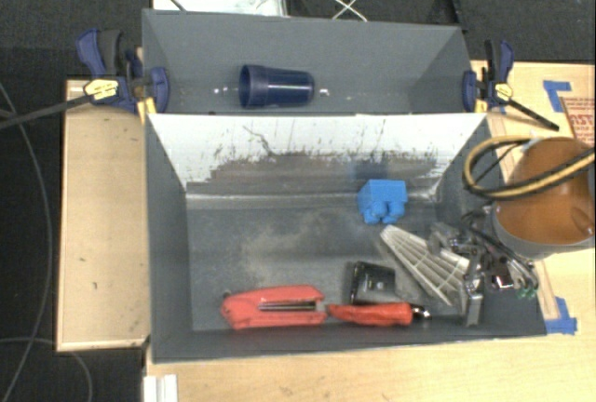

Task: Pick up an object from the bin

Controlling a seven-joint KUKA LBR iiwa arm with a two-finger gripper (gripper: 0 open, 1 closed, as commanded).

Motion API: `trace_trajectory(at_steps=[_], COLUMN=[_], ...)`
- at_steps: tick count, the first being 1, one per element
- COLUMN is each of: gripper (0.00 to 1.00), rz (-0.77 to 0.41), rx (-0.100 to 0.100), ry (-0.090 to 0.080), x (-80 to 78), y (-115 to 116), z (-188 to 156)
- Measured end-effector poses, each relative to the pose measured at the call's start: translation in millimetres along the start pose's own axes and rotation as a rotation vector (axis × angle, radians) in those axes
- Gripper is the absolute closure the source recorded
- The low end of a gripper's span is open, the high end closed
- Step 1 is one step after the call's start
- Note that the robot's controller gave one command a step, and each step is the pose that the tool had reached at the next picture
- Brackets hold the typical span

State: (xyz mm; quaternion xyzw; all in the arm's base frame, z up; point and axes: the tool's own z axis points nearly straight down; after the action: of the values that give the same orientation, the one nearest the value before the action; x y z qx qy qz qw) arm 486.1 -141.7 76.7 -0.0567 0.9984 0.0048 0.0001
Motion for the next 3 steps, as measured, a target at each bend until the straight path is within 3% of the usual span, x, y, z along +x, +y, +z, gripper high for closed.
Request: trace_trajectory(at_steps=[1,2,3], gripper=[0.00,0.00,0.00], rz=[0.141,0.064,0.041], rx=[0.012,0.001,0.013], ry=[-0.013,-0.004,-0.020], x=[1.6,9.7,7.2], y=[-9.1,-6.3,-9.8], z=[-51.4,-24.4,4.5])
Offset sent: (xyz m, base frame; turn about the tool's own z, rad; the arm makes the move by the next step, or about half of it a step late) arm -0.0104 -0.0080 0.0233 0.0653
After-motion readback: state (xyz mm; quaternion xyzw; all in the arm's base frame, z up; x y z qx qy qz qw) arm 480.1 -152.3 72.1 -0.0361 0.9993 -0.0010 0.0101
